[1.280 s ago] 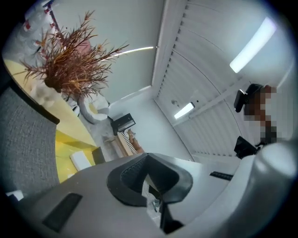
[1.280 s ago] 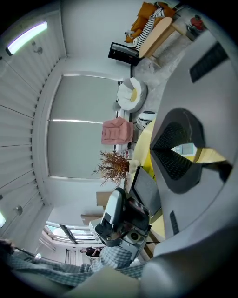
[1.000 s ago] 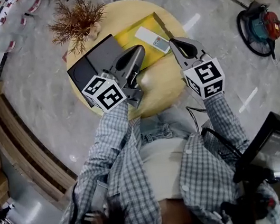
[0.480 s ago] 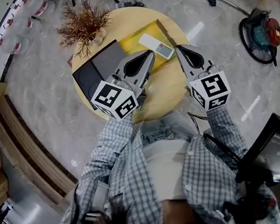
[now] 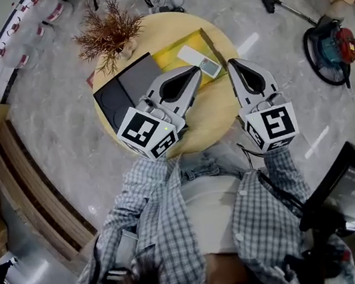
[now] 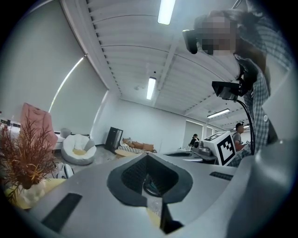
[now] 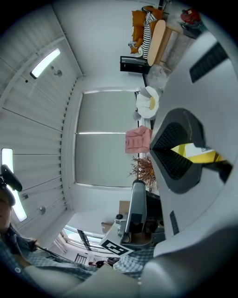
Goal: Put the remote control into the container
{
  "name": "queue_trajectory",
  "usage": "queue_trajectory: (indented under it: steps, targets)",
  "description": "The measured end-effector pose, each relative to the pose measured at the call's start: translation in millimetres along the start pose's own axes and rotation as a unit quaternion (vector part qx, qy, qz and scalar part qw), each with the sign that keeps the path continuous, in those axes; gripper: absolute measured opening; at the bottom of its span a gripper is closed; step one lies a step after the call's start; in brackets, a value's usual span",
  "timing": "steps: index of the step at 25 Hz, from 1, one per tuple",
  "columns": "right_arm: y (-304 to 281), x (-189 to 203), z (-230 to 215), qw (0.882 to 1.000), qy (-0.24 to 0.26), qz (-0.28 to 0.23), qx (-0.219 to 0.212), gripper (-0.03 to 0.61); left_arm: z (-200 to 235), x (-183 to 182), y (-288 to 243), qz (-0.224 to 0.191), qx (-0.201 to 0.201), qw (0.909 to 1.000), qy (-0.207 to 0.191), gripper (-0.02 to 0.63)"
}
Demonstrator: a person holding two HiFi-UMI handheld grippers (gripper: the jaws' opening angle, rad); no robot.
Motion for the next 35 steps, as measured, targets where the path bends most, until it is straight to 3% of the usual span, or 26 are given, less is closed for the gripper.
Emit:
queue_trajectory:
  steps: [10, 35]
  targets:
    - [-0.4, -7.1, 5.8, 1.000, 0.012, -0.004, -0.009, 0.002, -9.1, 7.7, -3.9, 0.018, 0.026, 0.9994, -0.013, 0.008]
    - [-3.0, -8.8, 13.3, 0.999, 0.021, 0.007, -0.028, 0.002, -6.0, 13.6, -4.3, 0.028, 0.021, 0.9994, 0.003, 0.007]
Point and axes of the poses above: the fingertips, and each gripper's own axes: y backward along the fingers, z to its left, x out of its underside, the point moved 5 cm from there along y, backward along the fingers, and after that the axes turned 12 degrees about -x, right-handed, at the moved point
